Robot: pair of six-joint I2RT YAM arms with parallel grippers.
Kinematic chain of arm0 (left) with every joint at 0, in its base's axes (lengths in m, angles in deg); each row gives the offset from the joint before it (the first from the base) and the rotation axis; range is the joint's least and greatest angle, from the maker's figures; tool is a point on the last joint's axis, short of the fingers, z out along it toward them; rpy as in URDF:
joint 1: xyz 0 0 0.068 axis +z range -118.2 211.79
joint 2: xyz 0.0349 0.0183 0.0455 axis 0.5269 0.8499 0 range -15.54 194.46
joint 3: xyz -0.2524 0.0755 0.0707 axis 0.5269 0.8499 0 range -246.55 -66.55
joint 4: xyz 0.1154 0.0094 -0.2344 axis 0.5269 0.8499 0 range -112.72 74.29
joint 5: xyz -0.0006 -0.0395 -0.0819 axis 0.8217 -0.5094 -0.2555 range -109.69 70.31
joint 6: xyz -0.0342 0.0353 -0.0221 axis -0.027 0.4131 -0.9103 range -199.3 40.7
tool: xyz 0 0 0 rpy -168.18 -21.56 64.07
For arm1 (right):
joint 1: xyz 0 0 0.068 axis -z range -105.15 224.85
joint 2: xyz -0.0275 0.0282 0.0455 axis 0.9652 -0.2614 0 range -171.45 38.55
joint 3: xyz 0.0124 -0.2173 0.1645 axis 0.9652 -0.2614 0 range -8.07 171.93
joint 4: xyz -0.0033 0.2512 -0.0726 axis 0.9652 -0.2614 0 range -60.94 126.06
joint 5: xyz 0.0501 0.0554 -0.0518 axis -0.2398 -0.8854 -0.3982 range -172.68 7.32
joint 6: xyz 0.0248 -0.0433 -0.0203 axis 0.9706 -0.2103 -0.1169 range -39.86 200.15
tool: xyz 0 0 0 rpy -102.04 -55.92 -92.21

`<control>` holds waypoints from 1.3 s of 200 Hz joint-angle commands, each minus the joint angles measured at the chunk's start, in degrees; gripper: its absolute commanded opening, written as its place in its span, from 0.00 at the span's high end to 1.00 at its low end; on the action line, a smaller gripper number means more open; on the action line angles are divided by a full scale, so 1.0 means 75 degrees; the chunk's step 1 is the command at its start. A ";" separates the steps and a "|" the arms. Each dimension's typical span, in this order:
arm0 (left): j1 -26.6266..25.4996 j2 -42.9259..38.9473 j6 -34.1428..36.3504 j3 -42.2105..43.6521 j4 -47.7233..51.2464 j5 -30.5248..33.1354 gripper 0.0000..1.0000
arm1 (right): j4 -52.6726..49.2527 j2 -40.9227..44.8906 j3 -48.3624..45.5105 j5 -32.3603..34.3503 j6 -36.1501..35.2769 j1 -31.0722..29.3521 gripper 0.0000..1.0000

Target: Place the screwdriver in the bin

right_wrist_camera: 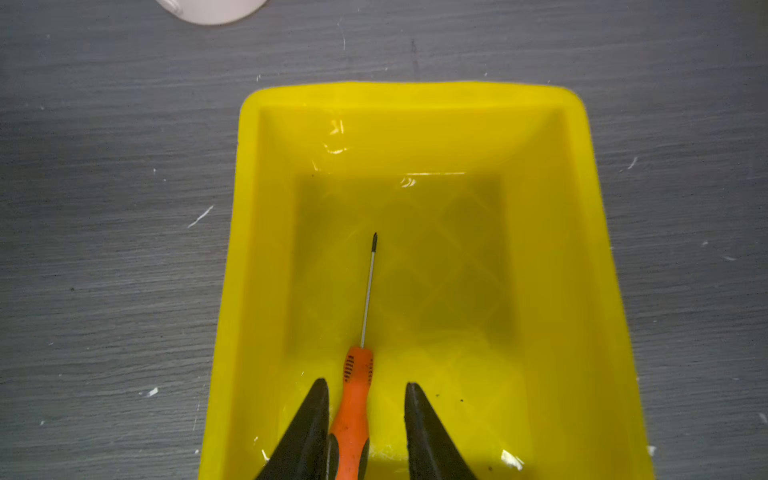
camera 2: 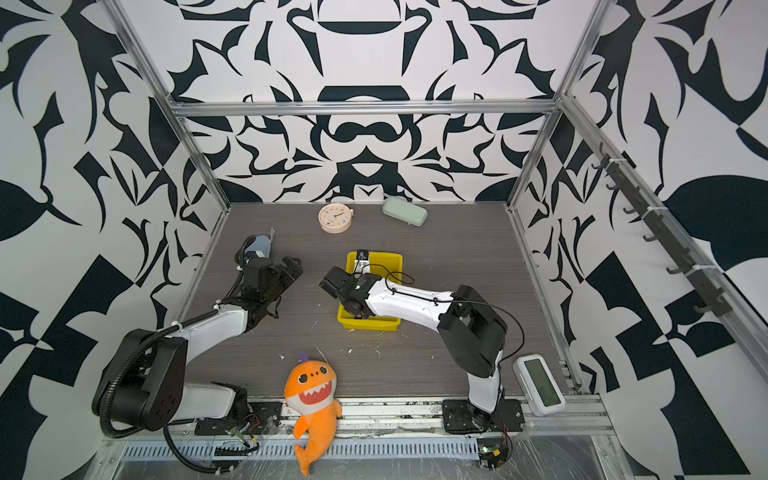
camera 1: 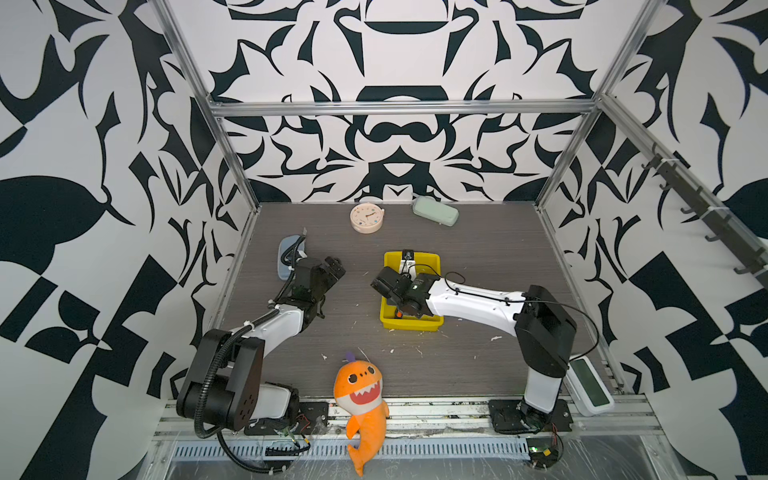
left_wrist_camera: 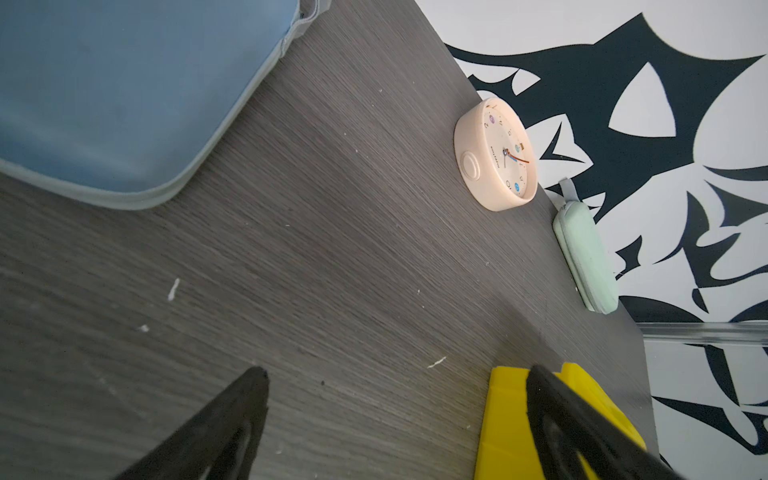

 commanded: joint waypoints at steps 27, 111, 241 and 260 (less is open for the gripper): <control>0.0042 0.0128 0.0058 -0.0211 0.0226 -0.0116 0.00 | -0.0449 0.1946 -0.0317 0.0597 -0.0695 0.1648 0.65; 0.0056 0.0333 0.0000 -0.0308 0.0214 -0.0288 0.00 | 0.9414 0.5351 -0.6396 0.2581 -0.8811 0.3033 0.28; 0.0065 0.0514 0.0011 -0.0348 0.0190 -0.0330 0.00 | 1.1400 0.2077 -0.7176 0.2621 -0.9579 0.4078 0.17; 0.0064 0.0584 0.0009 -0.0385 0.0196 -0.0368 0.00 | 1.1750 0.1932 -0.7402 0.2522 -0.9212 0.4072 0.17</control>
